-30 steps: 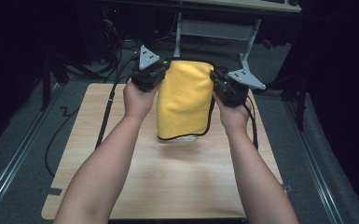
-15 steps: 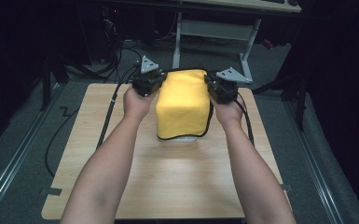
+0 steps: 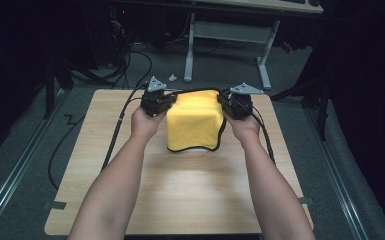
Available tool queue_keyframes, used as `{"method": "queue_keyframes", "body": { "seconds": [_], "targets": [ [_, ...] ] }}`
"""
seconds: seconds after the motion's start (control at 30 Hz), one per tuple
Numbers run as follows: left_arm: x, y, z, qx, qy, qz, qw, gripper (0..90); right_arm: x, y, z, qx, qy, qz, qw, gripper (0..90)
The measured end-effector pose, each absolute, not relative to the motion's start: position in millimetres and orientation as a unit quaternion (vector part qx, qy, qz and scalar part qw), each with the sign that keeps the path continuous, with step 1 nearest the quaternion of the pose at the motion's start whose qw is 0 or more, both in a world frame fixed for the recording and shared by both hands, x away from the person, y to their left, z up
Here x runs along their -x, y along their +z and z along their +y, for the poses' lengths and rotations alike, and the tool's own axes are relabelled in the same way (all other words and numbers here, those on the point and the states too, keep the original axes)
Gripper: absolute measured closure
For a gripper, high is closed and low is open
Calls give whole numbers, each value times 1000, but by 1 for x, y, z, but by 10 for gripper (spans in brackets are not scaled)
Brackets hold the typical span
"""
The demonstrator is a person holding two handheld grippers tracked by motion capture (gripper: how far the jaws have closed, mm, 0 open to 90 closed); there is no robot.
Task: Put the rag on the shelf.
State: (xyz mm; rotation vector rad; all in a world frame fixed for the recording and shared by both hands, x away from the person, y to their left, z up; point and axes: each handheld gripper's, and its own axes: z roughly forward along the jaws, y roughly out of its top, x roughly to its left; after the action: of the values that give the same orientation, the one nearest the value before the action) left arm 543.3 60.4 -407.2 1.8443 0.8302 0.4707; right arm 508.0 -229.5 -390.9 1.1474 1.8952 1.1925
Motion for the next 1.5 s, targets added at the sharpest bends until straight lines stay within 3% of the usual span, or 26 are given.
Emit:
{"method": "queue_keyframes", "body": {
  "seconds": [0.63, 1.27, 1.4, 1.5],
  "targets": [
    [-537, -445, 70, -757, 115, 382, 518, 833, -502, -424, -235, -450, 452, 724, 262, 797],
    [-533, -470, 76, -757, 84, 391, 516, 823, -499, -452, -239, -474, 450, 724, 220, 784],
    [-534, -471, 76, -756, 80, 395, 516, 813, -499, -455, -240, -481, 448, 723, 214, 763],
    [-534, -469, 78, -752, 90, 408, 511, 745, -500, -453, -242, -484, 450, 720, 211, 729]
  ]
}}
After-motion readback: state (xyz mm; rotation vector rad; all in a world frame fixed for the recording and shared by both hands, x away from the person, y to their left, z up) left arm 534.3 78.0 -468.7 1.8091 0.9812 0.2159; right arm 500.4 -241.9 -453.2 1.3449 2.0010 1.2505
